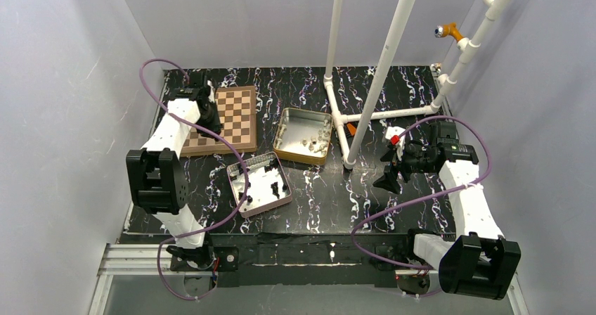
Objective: Set up the chess pieces on the board
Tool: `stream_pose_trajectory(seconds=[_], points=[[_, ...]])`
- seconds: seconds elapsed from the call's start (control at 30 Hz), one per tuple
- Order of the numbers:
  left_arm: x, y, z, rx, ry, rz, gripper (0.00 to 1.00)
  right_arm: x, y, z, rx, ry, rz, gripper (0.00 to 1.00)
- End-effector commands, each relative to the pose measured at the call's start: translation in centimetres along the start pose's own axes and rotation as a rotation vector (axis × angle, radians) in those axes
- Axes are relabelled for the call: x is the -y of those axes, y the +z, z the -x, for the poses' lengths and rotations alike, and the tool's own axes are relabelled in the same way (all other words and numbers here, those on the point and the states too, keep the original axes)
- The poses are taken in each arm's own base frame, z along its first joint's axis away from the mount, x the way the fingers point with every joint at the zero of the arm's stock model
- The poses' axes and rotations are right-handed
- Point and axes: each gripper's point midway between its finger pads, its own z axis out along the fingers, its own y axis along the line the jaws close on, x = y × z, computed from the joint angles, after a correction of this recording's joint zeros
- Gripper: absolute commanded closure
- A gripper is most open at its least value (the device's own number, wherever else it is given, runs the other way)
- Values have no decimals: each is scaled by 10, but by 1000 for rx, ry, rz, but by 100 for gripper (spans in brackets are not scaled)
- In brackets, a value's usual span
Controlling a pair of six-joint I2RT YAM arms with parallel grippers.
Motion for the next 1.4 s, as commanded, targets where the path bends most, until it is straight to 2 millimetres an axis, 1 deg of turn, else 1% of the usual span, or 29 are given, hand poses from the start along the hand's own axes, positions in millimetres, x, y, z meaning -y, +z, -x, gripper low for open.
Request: stream_pose_trajectory(seconds=[0.0,0.1,0.23,0.33,0.43,0.53,0.63,0.67,0.7,0.87,0.93,1.1,1.37], points=[[-14,-20,6,62,-89,-2,100,1,2,4,18,-6,15,0],[-23,-19,2,46,-136,40,100,2,3,4,19,-4,18,0],[-36,-23,2,31,-230,142,100,1,3,4,20,-4,16,0],[-38,-25,2,1,-301,182,100,0,3,3,18,-1,15,0],[-32,-27,7,0,-323,155,100,0,2,3,17,-4,15,0],[-33,-26,11,4,-322,150,100,0,2,3,15,-3,14,0],[-30,-16,11,-16,-303,122,100,0,3,2,16,0,16,0],[-36,-13,12,-27,-316,114,100,0,3,2,16,1,18,0],[-38,-10,12,-39,-321,97,100,0,3,1,15,2,19,0],[-22,-6,14,-105,-305,-71,100,0,4,1,12,0,20,0],[-23,-6,15,-113,-295,-101,100,0,4,1,13,1,20,0],[-33,-3,14,-132,-301,-100,100,1,4,0,13,3,21,0],[-30,2,20,-139,-292,-123,100,3,5,0,13,3,22,0]])
